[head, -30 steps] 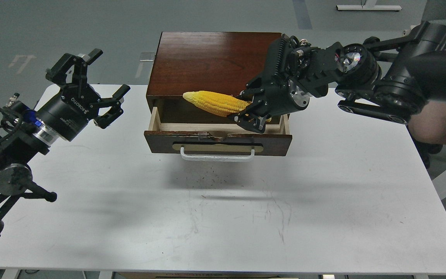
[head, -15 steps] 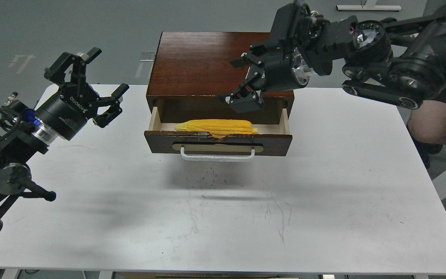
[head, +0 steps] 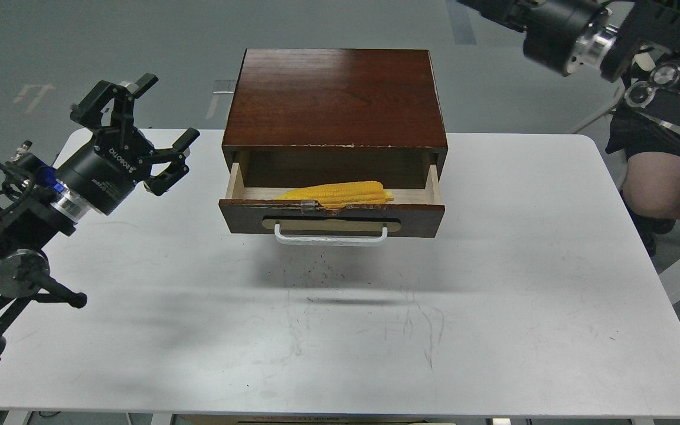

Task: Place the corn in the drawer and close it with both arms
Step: 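Withdraw the right gripper back beside the table, then move the left gripper to the drawer front and lower it below the handle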

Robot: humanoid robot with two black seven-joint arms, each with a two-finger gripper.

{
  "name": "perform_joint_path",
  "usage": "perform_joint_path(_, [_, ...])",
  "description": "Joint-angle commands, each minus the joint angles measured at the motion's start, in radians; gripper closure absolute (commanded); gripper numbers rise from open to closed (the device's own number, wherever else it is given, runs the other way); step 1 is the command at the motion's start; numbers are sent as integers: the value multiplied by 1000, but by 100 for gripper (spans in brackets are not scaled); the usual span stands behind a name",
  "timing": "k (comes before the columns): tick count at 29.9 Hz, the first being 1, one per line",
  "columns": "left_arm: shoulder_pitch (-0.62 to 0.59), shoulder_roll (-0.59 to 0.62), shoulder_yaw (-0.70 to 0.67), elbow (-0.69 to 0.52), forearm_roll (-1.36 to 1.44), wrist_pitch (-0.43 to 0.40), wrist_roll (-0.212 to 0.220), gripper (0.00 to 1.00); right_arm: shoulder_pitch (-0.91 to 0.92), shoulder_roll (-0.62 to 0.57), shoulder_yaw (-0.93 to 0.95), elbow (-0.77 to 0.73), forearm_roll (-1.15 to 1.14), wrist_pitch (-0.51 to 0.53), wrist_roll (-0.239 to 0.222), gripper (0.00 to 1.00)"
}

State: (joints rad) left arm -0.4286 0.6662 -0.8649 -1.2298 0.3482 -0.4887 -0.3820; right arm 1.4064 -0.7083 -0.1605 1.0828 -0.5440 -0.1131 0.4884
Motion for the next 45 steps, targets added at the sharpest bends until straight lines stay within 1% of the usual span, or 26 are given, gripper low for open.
perform_joint_path(1, [1,-2,3,0,0,0,0,0,-174,-40,125,-4,126,4,0,3])
perform_joint_path(4, [1,-4,6,0,0,0,0,0,-314,-40,203,-4,252,19,0,3])
perform_joint_path(6, [1,-5,7,1,0,0,0,0,-358,-36,228,-4,317,30,0,3])
perform_joint_path(8, [1,-5,7,0,0,0,0,0,-417,-30,251,-4,424,65,0,3])
perform_joint_path(9, [1,-4,9,0,0,0,-2,0,-446,-27,259,-4,487,105,0,2])
perform_joint_path(11, [-1,1,9,0,0,0,-12,0,-475,-26,266,-8,553,164,0,2])
perform_joint_path(12, [-1,4,9,0,1,0,-24,0,-497,-26,271,-14,574,191,0,2])
perform_joint_path(14, [-2,9,6,-2,11,0,-38,0,-512,-25,273,-24,579,205,0,2])
perform_joint_path(16, [-7,27,1,-16,61,0,-66,0,-524,-22,273,-37,579,210,0,2])
perform_joint_path(18, [-30,53,-3,-66,174,0,-107,0,-532,-22,273,-40,579,211,0,1])
perform_joint_path(20, [-59,61,-3,-101,247,0,-107,0,-534,-22,273,-41,579,211,0,1])
perform_joint_path(23, [-128,53,-5,-192,444,0,-107,0,-534,-22,271,-41,579,211,0,1])
perform_joint_path(24, [-156,43,-6,-233,525,0,-107,0,-535,-20,271,-41,579,211,0,1])
perform_joint_path(26, [-177,21,-6,-272,609,0,-107,0,-535,-20,271,-41,578,211,0,1])
perform_joint_path(30, [-252,-74,-2,-376,910,0,-107,1,-540,-20,271,-43,578,211,0,1])
perform_joint_path(32, [-266,-106,3,-395,1000,0,-107,1,-544,-20,271,-43,575,211,0,1])
perform_joint_path(35, [-274,-167,12,-436,1229,0,-107,2,-550,-20,271,-43,575,211,0,1])
perform_joint_path(37, [-266,-181,27,-457,1356,0,-107,2,-558,-20,271,-41,575,211,0,1])
perform_joint_path(38, [-268,-186,61,-462,1430,0,-107,3,-561,-20,271,-41,575,211,0,1])
perform_joint_path(39, [-268,-186,61,-462,1431,0,-107,3,-561,-20,271,-41,575,211,0,1])
perform_joint_path(41, [-274,-200,150,-462,1550,0,-107,5,-566,-22,269,-41,575,211,0,1])
perform_joint_path(45, [-272,-188,280,-459,1640,0,-107,7,-573,-22,269,-41,573,211,0,1])
